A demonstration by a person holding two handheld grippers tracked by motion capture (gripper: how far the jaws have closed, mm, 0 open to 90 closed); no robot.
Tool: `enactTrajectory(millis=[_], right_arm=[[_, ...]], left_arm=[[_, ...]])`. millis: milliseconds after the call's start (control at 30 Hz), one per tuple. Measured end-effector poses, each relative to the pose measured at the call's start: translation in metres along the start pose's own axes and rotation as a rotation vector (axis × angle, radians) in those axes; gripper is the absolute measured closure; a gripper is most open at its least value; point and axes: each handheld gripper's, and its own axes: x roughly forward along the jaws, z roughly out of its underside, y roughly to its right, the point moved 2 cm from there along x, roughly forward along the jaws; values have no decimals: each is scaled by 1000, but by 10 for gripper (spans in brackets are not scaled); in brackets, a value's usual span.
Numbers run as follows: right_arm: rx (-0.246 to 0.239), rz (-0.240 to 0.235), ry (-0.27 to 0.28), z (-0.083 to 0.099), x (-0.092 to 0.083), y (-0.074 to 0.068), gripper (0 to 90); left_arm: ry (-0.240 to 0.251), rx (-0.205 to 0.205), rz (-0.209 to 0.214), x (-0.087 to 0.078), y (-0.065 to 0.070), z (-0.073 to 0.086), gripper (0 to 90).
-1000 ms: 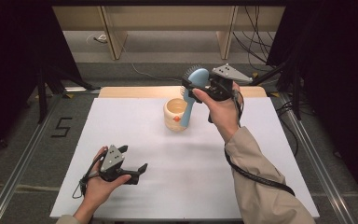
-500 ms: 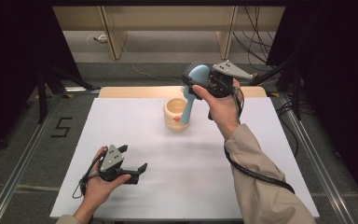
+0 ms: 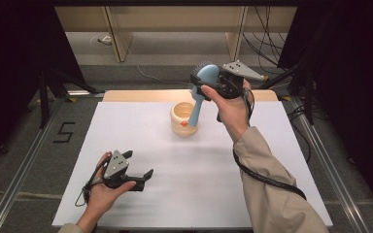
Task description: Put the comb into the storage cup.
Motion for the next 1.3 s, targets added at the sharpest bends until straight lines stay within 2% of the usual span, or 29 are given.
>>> enactTrajectory(millis=[1300], right_arm=[[3,21,41,2,14,5,205]], left_arm=[[3,-4,1,0,0,0,19]])
